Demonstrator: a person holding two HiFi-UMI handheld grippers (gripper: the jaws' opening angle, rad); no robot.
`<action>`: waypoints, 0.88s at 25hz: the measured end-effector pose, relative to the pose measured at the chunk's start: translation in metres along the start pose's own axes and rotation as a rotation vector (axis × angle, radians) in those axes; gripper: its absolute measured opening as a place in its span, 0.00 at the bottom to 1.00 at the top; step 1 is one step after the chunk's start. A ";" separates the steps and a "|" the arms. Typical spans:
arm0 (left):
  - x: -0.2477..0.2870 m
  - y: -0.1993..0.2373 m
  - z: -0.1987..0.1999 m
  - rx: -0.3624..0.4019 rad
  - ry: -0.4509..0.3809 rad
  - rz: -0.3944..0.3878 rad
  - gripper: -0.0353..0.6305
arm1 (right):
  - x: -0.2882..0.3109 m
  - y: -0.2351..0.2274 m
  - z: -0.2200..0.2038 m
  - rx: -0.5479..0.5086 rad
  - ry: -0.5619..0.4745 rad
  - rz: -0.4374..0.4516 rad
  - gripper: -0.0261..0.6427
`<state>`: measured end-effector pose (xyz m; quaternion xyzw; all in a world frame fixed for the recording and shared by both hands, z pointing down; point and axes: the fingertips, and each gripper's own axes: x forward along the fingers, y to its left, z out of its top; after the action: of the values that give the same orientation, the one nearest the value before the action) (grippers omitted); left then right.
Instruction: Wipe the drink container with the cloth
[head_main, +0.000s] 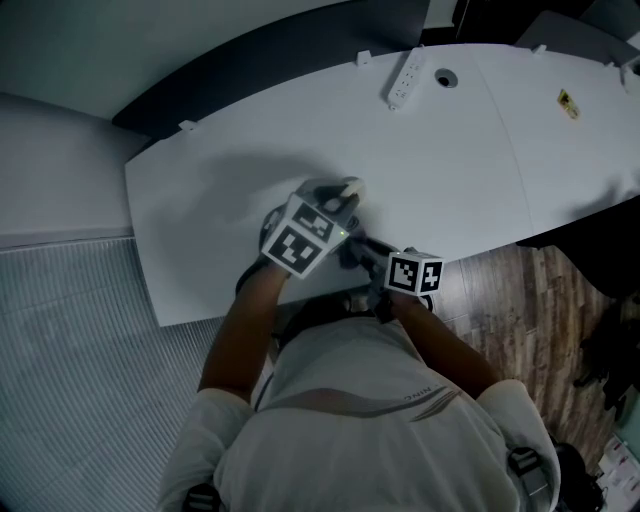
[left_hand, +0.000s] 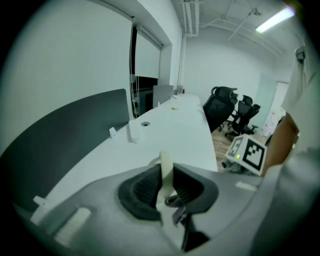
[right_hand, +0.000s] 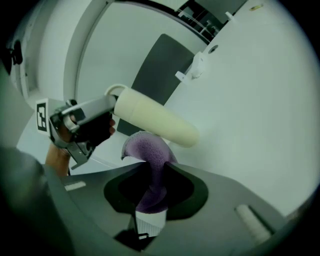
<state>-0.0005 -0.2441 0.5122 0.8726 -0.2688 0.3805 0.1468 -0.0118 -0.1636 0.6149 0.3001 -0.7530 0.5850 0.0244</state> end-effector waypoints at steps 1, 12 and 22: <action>0.000 0.000 0.000 0.000 0.000 0.000 0.15 | -0.011 0.002 0.002 0.037 -0.033 0.008 0.17; 0.001 0.000 -0.002 0.003 0.008 -0.006 0.15 | -0.050 0.035 0.062 0.256 -0.357 0.173 0.17; 0.000 0.001 0.001 0.005 0.014 -0.011 0.15 | -0.022 0.010 0.065 0.241 -0.267 0.104 0.17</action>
<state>-0.0006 -0.2448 0.5118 0.8719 -0.2619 0.3862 0.1486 0.0217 -0.2115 0.5768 0.3364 -0.6885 0.6266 -0.1420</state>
